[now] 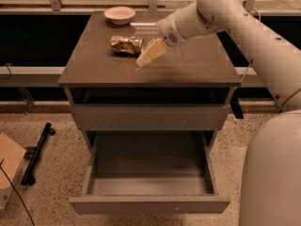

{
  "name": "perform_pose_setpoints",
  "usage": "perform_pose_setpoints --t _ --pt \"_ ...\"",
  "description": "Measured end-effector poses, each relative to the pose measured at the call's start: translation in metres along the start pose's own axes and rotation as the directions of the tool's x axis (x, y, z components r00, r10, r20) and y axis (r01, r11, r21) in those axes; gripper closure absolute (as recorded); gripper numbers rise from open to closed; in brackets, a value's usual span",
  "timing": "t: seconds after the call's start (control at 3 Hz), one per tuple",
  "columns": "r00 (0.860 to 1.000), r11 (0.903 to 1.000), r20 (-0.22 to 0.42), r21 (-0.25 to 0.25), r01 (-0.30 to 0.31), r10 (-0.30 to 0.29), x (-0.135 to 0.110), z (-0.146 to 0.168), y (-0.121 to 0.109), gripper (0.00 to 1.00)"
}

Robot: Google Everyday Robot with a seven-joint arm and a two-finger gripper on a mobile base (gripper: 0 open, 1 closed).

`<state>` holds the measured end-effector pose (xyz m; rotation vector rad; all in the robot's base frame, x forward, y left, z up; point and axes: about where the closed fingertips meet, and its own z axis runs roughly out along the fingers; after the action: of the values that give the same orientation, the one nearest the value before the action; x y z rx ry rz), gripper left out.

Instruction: Place orange can into middle drawer

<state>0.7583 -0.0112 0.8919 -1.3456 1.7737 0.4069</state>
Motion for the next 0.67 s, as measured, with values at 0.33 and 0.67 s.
perform_pose_setpoints --t 0.33,0.67 --pt "0.999 1.0000 0.041 -0.005 -0.008 0.008 -0.008 0.024 -0.011 0.00" --pt "0.997 0.9996 0.070 -0.021 -0.018 0.019 -0.014 0.047 -0.020 0.00"
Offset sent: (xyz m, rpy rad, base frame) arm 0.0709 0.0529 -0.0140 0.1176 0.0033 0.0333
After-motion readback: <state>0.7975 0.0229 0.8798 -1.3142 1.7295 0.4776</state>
